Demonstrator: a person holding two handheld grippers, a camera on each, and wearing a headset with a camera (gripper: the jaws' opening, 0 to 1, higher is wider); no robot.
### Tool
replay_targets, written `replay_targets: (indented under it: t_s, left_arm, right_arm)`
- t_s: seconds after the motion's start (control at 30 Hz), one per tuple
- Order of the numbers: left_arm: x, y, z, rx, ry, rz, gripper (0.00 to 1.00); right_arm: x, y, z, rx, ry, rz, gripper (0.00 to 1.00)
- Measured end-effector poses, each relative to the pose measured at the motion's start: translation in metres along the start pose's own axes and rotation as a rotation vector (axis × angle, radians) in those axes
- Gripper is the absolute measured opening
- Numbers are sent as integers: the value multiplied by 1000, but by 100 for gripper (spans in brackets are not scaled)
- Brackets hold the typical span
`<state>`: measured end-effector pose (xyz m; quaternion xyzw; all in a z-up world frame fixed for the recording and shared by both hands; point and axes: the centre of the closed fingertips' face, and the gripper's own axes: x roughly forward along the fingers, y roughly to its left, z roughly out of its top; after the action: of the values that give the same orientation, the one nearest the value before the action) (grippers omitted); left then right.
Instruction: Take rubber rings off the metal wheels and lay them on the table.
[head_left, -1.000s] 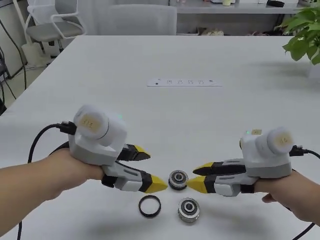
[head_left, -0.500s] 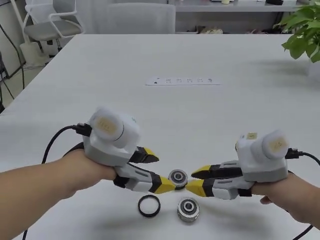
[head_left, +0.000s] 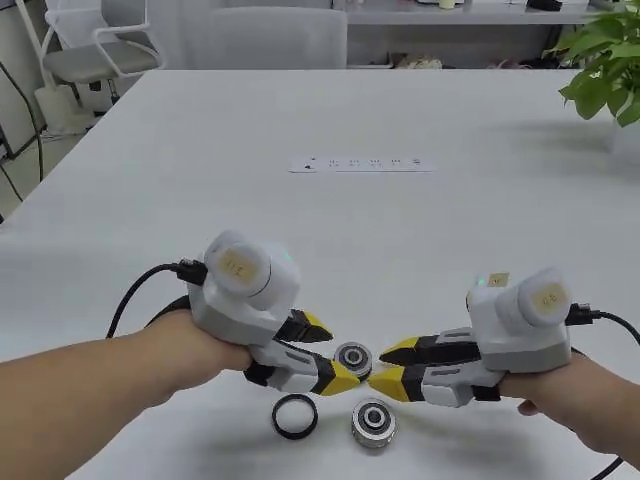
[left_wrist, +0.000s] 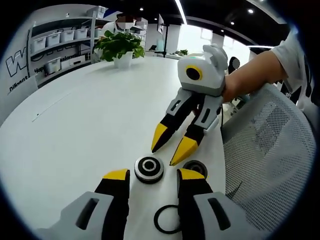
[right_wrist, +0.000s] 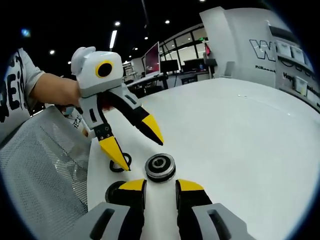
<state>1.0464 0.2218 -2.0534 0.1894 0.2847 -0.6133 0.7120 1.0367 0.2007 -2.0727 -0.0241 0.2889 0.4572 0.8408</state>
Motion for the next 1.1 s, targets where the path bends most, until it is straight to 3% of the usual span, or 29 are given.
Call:
replay_targets:
  t_s: [0.57, 0.87, 1.1]
  left_arm:
    - [13, 1, 2, 2, 5, -5, 16]
    - [16, 2, 2, 87, 16, 21, 11]
    - [18, 3, 2, 107, 18, 39, 8]
  right_arm:
    - [-1, 1, -2, 10, 2, -3, 21]
    - [0, -1, -3, 13, 0, -5, 21]
    - [2, -1, 0, 8, -5, -5, 21]
